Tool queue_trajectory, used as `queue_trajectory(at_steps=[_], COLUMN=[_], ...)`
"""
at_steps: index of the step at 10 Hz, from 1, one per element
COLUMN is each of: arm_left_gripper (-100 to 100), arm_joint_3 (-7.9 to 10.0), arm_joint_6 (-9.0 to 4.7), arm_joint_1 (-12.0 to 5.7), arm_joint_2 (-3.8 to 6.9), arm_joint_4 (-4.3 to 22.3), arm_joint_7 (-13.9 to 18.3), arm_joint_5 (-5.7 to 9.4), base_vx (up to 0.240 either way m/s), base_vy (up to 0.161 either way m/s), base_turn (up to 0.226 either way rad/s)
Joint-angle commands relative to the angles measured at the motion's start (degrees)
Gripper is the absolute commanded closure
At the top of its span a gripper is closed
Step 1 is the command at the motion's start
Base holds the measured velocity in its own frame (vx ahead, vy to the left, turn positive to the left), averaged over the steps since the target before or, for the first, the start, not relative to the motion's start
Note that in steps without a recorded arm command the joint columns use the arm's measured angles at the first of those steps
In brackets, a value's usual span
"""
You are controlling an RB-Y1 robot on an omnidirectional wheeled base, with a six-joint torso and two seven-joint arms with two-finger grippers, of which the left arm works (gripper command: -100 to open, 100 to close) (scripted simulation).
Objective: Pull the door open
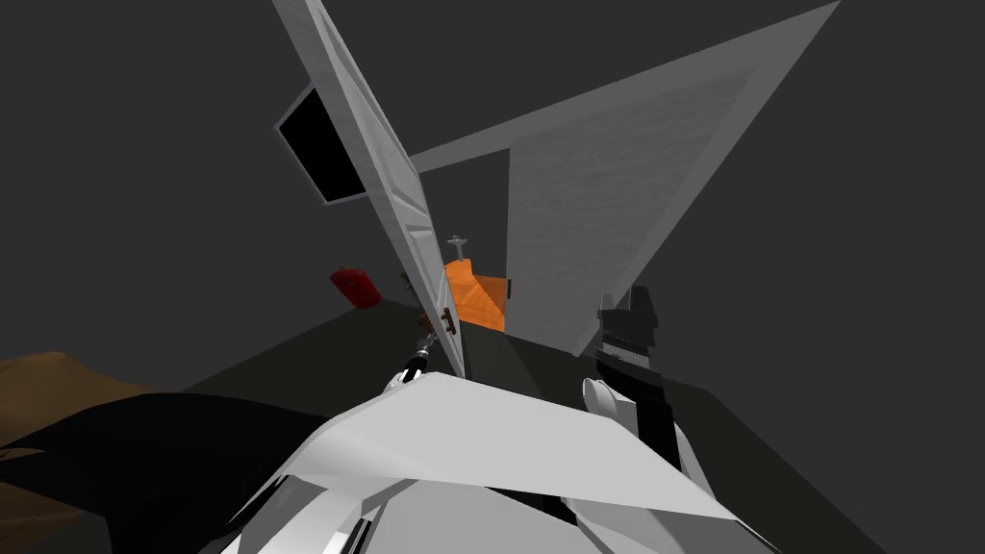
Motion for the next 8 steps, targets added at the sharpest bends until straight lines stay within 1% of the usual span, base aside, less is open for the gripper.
queue_trajectory(at_steps=[1,3,4,5,6,7,8], arm_left_gripper=[-100,-100,-100,-100,-100,-100,-100], arm_joint_3=[-0.61,-1.77,-2.13,-2.84,-3.19,-3.19,-3.97], arm_joint_6=[-0.81,-2.11,-2.51,-3.30,-3.70,-3.70,-4.57], arm_joint_1=[-1.23,-1.37,-1.41,-1.50,-1.54,-1.54,-1.63], arm_joint_2=[0.75,0.98,1.06,1.20,1.27,1.27,1.43], arm_joint_4=[1.3,1.4,1.4,1.5,1.5,1.5,1.6], arm_joint_7=[0.0,0.3,0.4,0.7,0.8,0.8,1.0], arm_joint_5=[-0.15,-0.51,-0.62,-0.84,-0.95,-0.95,-1.19], base_vx=[-0.091,-0.064,-0.074,-0.082,-0.079,-0.042,-0.029], base_vy=[0.138,0.131,0.126,0.115,0.121,0.076,0.059], base_turn=[-0.099,-0.091,-0.104,-0.120,-0.084,-0.021,-0.081])
